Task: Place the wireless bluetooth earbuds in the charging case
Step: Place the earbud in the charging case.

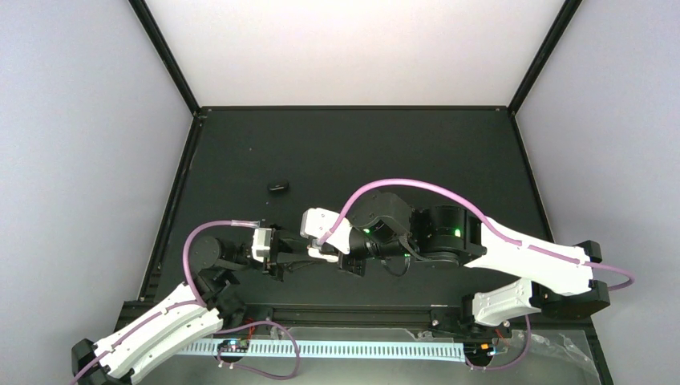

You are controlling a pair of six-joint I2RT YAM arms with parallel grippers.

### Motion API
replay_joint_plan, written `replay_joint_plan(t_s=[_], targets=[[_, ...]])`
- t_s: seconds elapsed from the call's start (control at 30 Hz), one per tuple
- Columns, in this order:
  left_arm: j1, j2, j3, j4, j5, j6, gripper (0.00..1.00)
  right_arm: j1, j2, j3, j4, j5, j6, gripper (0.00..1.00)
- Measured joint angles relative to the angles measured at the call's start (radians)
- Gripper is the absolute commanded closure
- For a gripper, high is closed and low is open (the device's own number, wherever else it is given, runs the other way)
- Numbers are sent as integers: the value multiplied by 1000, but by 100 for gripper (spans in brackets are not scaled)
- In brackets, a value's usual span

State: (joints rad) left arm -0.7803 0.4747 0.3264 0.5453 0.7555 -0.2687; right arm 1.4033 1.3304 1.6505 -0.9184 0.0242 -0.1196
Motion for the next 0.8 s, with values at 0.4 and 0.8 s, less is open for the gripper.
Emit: replay_joint_plan(t_s=[0.4, 0.8], targets=[[0, -4, 0, -3, -4, 0, 98, 0, 8, -2, 14, 0, 0, 99], [0, -4, 0, -8, -4, 0, 99, 0, 12, -6, 16, 1, -1, 99]])
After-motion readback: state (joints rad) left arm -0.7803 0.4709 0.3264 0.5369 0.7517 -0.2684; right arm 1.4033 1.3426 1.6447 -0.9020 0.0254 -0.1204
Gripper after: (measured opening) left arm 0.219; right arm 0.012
